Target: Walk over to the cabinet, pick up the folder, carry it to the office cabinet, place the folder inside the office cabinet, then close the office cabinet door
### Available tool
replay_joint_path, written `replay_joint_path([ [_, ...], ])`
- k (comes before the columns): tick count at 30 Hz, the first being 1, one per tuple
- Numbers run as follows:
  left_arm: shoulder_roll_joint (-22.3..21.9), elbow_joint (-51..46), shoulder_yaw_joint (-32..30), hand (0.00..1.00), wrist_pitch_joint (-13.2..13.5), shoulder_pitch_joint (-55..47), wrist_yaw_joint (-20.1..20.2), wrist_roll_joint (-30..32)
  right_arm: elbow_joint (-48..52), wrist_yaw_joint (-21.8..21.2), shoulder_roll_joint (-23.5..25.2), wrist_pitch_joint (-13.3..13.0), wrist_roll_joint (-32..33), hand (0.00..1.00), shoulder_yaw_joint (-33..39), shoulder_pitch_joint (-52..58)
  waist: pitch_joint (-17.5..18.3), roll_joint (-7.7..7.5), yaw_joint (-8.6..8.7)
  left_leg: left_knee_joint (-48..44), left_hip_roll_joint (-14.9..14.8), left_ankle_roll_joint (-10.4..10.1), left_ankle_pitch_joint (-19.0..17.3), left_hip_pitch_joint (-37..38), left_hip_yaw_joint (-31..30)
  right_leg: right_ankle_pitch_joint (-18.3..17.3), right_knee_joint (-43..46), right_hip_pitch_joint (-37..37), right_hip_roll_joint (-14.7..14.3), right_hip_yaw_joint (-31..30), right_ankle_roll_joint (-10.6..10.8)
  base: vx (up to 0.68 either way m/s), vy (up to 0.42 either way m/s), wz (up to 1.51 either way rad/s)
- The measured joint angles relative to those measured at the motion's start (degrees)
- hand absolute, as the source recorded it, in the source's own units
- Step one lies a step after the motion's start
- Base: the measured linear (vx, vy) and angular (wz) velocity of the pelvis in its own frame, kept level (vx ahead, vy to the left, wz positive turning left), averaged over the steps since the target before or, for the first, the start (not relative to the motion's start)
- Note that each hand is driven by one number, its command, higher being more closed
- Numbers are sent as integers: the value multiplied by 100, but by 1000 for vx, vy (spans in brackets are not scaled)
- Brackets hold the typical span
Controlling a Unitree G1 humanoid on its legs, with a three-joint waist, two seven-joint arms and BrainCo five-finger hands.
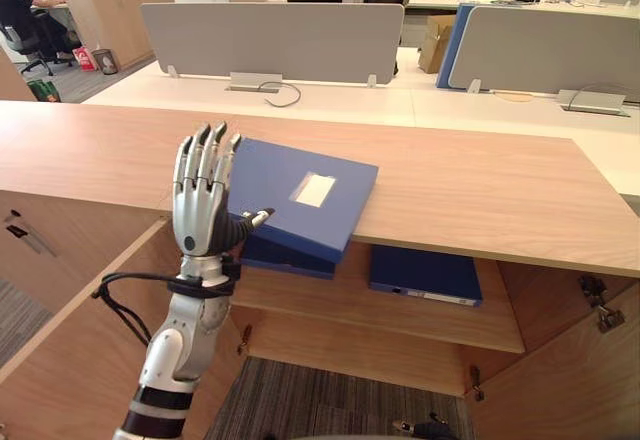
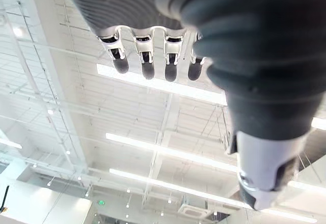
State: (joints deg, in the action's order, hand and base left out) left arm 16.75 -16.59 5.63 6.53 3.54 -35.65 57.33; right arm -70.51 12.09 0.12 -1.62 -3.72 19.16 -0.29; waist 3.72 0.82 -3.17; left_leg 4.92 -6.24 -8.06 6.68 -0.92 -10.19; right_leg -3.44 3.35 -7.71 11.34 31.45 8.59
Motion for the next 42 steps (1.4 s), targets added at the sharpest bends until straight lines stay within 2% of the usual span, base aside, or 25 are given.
replay_joint_path([
  [4, -67, -205, -17, 0, 3, -1, -142, -110, -12, 15, 3, 0, 1, 0, -10, -2, 1, -1, -38, -6, 4, 2, 3, 0, -2, -52, 121, 40, 31, -7, 2, 0, 0, 0],
  [10, -67, -193, -16, 0, -2, -27, -142, -108, -12, 15, 5, -1, 5, 0, -36, -5, 2, -4, -41, -12, 2, 2, 2, 2, 5, -102, 207, 73, 50, -18, -4, 0, 0, 0],
  [22, -19, 338, 79, 0, 146, -342, 138, -107, -27, 15, 9, 0, 1, 0, -45, -2, 17, -29, -29, -12, -8, 2, 2, 10, 36, -102, 214, 86, 49, -46, -5, 0, 0, 0],
  [30, 418, 1197, 485, 0, 414, -407, 465, -91, 59, 15, 8, 17, 20, 0, -49, 4, 21, -39, 74, -1, -24, 8, -4, 55, 66, -98, 199, 66, 32, -71, -22, -2, -2, -1],
  [42, 907, 1874, 710, 0, 531, -225, 740, -85, 121, 20, 11, 42, 33, 0, 6, 0, 2, -68, 227, 2, -32, 3, -32, 37, 106, -78, 78, 57, -3, -84, -37, 0, 0, 0],
])
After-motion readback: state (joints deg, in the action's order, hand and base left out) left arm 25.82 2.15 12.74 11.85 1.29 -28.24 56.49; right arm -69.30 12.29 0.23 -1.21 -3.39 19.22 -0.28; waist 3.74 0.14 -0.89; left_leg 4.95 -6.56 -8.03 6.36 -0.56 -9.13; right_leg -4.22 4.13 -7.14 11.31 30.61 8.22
